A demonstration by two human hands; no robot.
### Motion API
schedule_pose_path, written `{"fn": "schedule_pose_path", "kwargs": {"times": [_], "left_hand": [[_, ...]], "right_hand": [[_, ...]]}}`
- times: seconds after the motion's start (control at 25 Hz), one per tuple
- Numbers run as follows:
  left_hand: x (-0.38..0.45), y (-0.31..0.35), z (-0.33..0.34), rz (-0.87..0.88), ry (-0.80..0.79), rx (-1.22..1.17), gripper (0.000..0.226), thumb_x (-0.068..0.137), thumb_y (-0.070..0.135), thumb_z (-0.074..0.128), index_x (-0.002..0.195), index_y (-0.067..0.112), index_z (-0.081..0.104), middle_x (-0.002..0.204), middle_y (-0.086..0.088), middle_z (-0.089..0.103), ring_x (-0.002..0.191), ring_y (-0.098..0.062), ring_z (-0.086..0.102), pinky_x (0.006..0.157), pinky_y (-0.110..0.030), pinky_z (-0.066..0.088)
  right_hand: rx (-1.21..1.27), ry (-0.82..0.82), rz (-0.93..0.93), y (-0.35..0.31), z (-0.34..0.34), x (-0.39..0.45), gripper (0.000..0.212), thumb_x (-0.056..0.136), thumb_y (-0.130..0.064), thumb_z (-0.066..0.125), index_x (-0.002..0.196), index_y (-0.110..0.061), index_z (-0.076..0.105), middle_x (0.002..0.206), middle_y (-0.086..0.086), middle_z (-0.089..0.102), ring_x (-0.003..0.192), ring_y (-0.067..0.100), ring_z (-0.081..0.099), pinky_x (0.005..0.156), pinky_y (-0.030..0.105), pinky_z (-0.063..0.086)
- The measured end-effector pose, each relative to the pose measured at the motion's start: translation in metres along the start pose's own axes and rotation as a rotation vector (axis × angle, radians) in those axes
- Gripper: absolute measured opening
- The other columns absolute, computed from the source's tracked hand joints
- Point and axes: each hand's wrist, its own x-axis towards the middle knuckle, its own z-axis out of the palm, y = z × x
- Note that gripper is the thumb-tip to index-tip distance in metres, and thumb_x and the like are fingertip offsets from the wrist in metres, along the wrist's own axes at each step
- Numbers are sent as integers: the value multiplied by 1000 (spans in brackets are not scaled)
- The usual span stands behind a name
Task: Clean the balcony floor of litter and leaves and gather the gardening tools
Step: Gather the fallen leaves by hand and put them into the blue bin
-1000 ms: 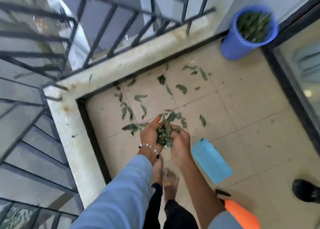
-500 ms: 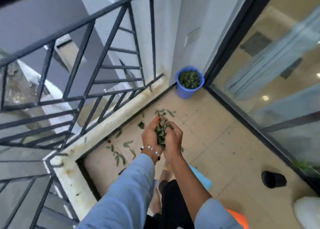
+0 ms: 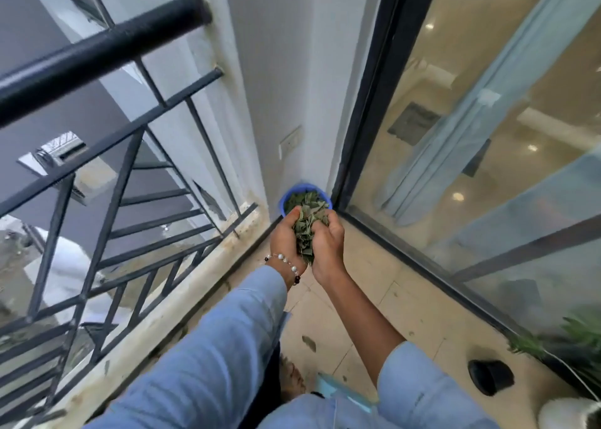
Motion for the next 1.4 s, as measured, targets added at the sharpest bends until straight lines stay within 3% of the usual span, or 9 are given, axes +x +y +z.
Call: {"fn": "schedule_pose_path", "kwargs": {"times": [0.08,0.2,0.4,0.64,0.96,1.12,1.24,1.32,1.4], "left_hand": [[24,12,30,-21,0,22,42,94,25,54,127,1,59,126,-18,63,116,-34,60,104,-43,46],[63,23,65,-59,-24,39,39,95,24,51,125,1,60,124,-16,63,103,-30,65,87,-35,55],[157,41,113,-103,24,-3,29,96,25,51,116,8,64,109,-10,64,90,-22,63,81,-29,52],[258,51,127,-125,254,-77,51,90,37,52,129,5,58,127,-16,61,112,-31,61,104,-40,44],[380,30,88,-98,540,-110,43,77,28,63,112,5,68,102,-21,71,95,-38,69,89,-52,54],[458,5,56,-47,597,-38,23,92,18,56,103,2,68,93,-15,69,79,-25,64,65,-28,53],[523,-18,25,113,537,195,23,100,19,47,117,14,61,108,-5,65,97,-18,61,76,-19,49],[562,-36,-8,254,452,430,28,99,17,46,123,15,60,123,-5,61,115,-18,55,101,-25,40],[596,-59,-43,322,333,853,47,91,23,40,131,4,53,137,-13,51,129,-23,43,113,-24,25]], "right_hand": [[9,14,-38,-17,-1,30,41,83,0,42,106,-29,58,104,5,65,96,26,63,80,34,54],[29,1,-35,-23,-5,84,55,81,-6,43,113,-48,58,119,0,65,107,18,63,93,37,52],[-76,-19,38,-30,4,192,47,88,1,40,102,-31,71,110,0,70,104,21,65,94,40,52],[-319,-123,84,-24,28,291,56,84,13,37,97,-30,71,110,-3,68,108,16,62,98,31,50],[-515,-305,277,68,25,389,44,84,-5,40,97,-41,63,118,5,66,113,21,60,101,46,46],[-650,-370,306,152,25,462,41,84,-7,41,109,-28,66,118,5,65,112,24,59,100,44,46],[-823,-336,133,211,26,519,44,82,0,40,117,-8,64,121,12,63,115,31,56,102,42,43],[-996,-376,-151,248,24,551,47,80,-1,36,119,-4,62,125,16,60,116,35,53,103,42,40],[-1249,-548,-463,297,16,581,53,78,-12,33,124,-7,58,132,19,54,119,38,49,104,48,37]]}}
